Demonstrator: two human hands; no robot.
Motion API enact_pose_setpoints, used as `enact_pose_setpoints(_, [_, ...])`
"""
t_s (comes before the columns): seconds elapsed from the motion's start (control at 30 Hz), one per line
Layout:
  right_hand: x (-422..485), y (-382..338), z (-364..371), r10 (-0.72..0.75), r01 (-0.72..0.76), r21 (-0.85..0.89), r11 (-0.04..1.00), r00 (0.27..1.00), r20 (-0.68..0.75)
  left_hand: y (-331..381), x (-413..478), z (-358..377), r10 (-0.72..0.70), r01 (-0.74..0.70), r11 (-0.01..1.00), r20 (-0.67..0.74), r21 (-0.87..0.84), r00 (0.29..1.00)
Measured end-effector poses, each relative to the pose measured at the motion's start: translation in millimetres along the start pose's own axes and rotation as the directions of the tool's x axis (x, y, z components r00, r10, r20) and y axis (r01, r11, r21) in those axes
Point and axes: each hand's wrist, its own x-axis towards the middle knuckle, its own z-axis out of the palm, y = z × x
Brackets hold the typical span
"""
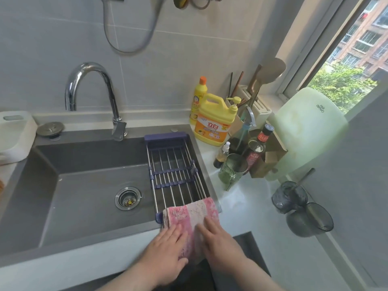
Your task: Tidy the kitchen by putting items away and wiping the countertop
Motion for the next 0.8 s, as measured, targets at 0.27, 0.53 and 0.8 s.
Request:
enact_pose_setpoints(0.27, [24, 17, -3, 0.092, -0.097, 0.065, 0.993, 0.993, 0.074, -13, 3, -3, -0.049, 0.043, 0.998, 0.176, 0.040, 0.983])
enact_pose_setpoints(0.53, [26, 13, -7, 0.106, -0.117, 0.101, 0.988, 0.988, 0.113, -7, 10, -19, -0.090, 0.086, 0.995, 0.082, 0.045, 0.993])
enact_pose_setpoints(0.8, [29, -10, -35, 0.209, -0.233, 0.391, 0.890, 0.972, 0.103, -31, 3, -78, -0.268, 0.306, 0.819, 0.148, -0.485, 0.952])
